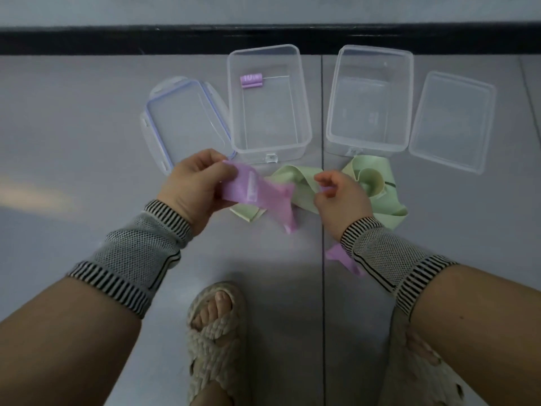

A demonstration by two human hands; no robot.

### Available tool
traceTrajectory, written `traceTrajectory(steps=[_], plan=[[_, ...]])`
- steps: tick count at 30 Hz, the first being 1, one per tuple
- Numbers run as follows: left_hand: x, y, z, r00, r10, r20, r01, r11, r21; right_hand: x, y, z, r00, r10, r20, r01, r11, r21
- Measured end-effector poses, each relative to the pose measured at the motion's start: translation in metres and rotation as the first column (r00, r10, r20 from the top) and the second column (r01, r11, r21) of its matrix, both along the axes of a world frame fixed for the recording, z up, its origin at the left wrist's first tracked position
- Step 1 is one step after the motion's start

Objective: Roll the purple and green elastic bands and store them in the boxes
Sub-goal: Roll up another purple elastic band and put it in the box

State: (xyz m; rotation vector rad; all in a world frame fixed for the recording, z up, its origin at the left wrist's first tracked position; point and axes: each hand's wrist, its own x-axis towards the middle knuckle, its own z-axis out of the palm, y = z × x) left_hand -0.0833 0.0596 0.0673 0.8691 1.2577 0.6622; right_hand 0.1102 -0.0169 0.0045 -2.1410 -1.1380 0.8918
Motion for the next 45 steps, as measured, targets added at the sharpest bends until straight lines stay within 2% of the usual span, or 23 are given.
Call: traceTrajectory(steps=[3, 6, 8, 10, 13, 16, 18, 20, 25, 26, 28, 29, 30, 31, 32, 33, 34, 35, 37, 40, 42, 44, 45], plan=[[-0.03, 0.006, -0.039, 0.917, 0.186, -0.352, -0.189, 0.982, 0.024, 0.001, -0.005, -0.008, 0.999, 0.027, 0.038, -0.025, 0.999, -0.048], [-0.06, 0.004, -0.077, 0.766, 0.191, -0.614, -0.257, 0.966, -0.021, -0.005, -0.007, -0.018, 0.997, 0.063, 0.039, -0.059, 0.993, -0.104], [-0.072, 0.0, -0.093, 0.629, 0.068, -0.775, -0.153, 0.987, -0.038, -0.013, -0.007, -0.022, 0.994, 0.096, 0.042, -0.09, 0.988, -0.129], [-0.069, -0.007, -0.096, 0.478, -0.001, -0.878, 0.081, 0.996, 0.043, -0.021, -0.004, -0.025, 0.99, 0.127, 0.057, -0.118, 0.983, -0.139], [-0.052, -0.015, -0.1, 0.464, -0.089, -0.882, 0.475, 0.865, 0.163, -0.032, 0.003, -0.031, 0.984, 0.157, 0.081, -0.144, 0.98, -0.139], [-0.036, -0.018, -0.108, 0.407, -0.232, -0.884, 0.671, 0.732, 0.117, -0.042, 0.009, -0.039, 0.968, 0.217, 0.126, -0.198, 0.968, -0.152], [-0.033, -0.021, -0.114, 0.328, -0.288, -0.9, 0.705, 0.708, 0.03, -0.049, 0.011, -0.043, 0.942, 0.294, 0.161, -0.263, 0.946, -0.189], [-0.034, -0.026, -0.12, 0.3, -0.333, -0.894, 0.721, 0.693, -0.016, -0.055, 0.011, -0.05, 0.892, 0.397, 0.215, -0.34, 0.904, -0.258], [-0.041, -0.028, -0.124, 0.386, -0.395, -0.834, 0.704, 0.71, -0.011, -0.055, 0.011, -0.063, 0.706, 0.568, 0.423, -0.413, 0.816, -0.405], [-0.042, -0.027, -0.123, 0.4, -0.392, -0.829, 0.694, 0.72, -0.005, -0.054, 0.012, -0.062, 0.717, 0.554, 0.423, -0.403, 0.824, -0.397], [-0.04, -0.026, -0.121, 0.413, -0.39, -0.823, 0.682, 0.731, -0.005, -0.051, 0.018, -0.06, 0.891, 0.349, 0.291, -0.266, 0.92, -0.289], [-0.038, -0.026, -0.12, 0.411, -0.396, -0.821, 0.679, 0.734, -0.014, -0.05, 0.021, -0.057, 0.986, 0.124, 0.108, -0.098, 0.97, -0.221], [-0.037, -0.026, -0.119, 0.403, -0.404, -0.821, 0.679, 0.733, -0.028, -0.048, 0.025, -0.051, 0.975, -0.155, -0.157, 0.125, 0.974, -0.188], [-0.036, -0.026, -0.118, 0.395, -0.411, -0.821, 0.68, 0.732, -0.04, -0.046, 0.03, -0.042, 0.808, -0.397, -0.435, 0.326, 0.917, -0.229], [-0.035, -0.025, -0.118, 0.393, -0.413, -0.821, 0.677, 0.735, -0.046, -0.043, 0.033, -0.033, 0.557, -0.541, -0.63, 0.449, 0.834, -0.32], [-0.035, -0.025, -0.118, 0.396, -0.41, -0.822, 0.67, 0.741, -0.047, -0.039, 0.035, -0.025, 0.338, -0.593, -0.73, 0.5, 0.771, -0.395], [-0.035, -0.025, -0.118, 0.397, -0.405, -0.823, 0.663, 0.747, -0.048, -0.032, 0.036, -0.019, 0.212, -0.598, -0.773, 0.516, 0.74, -0.431], [-0.034, -0.024, -0.118, 0.393, -0.401, -0.828, 0.657, 0.752, -0.053, -0.025, 0.036, -0.014, 0.166, -0.584, -0.794, 0.523, 0.735, -0.431], [-0.031, -0.025, -0.118, 0.376, -0.399, -0.836, 0.65, 0.757, -0.069, -0.016, 0.033, -0.01, 0.199, -0.553, -0.809, 0.52, 0.759, -0.392], [-0.025, -0.028, -0.119, 0.355, -0.402, -0.844, 0.667, 0.741, -0.073, -0.009, 0.025, -0.013, 0.361, -0.522, -0.773, 0.456, 0.822, -0.342], [-0.026, -0.028, -0.121, 0.356, -0.399, -0.845, 0.667, 0.742, -0.07, -0.01, 0.022, -0.02, 0.54, -0.463, -0.703, 0.392, 0.877, -0.278], [-0.023, -0.03, -0.124, 0.355, -0.41, -0.84, 0.66, 0.747, -0.086, -0.006, 0.018, -0.027, 0.808, -0.34, -0.481, 0.277, 0.94, -0.2], [-0.022, -0.03, -0.125, 0.357, -0.415, -0.837, 0.653, 0.751, -0.094, -0.005, 0.016, -0.029, 0.9, -0.253, -0.355, 0.206, 0.965, -0.165]])
